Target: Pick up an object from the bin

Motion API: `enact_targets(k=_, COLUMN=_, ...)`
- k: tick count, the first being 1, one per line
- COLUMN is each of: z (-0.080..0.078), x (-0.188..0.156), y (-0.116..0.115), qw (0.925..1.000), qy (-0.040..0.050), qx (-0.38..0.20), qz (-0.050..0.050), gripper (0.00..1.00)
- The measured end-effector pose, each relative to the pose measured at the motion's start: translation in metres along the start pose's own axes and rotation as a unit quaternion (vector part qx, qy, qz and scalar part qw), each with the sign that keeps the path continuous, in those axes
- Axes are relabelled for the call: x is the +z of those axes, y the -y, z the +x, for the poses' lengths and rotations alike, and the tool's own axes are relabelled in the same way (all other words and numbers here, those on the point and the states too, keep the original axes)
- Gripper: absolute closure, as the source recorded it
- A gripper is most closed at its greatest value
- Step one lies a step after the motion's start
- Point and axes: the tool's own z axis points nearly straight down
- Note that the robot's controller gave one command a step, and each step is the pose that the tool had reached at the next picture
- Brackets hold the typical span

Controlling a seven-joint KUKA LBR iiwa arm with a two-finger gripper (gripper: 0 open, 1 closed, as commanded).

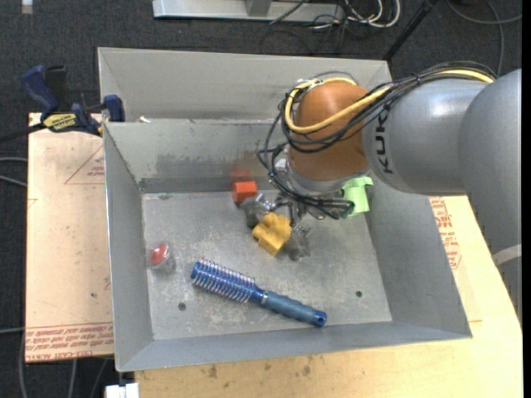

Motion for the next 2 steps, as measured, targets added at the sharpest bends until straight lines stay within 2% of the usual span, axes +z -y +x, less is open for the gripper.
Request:
enact_targets(k=1, z=0.0079, x=-0.0002, y=0.0159, qw=0.9967, qy=0.0005, qx=-0.081, qz=0.001, gripper=0.0)
enact_targets(k=2, z=0.0076, x=0.0, y=0.0153, qw=0.9967, qy=0.0007, qx=-0.081, qz=0.0, gripper=1.0)
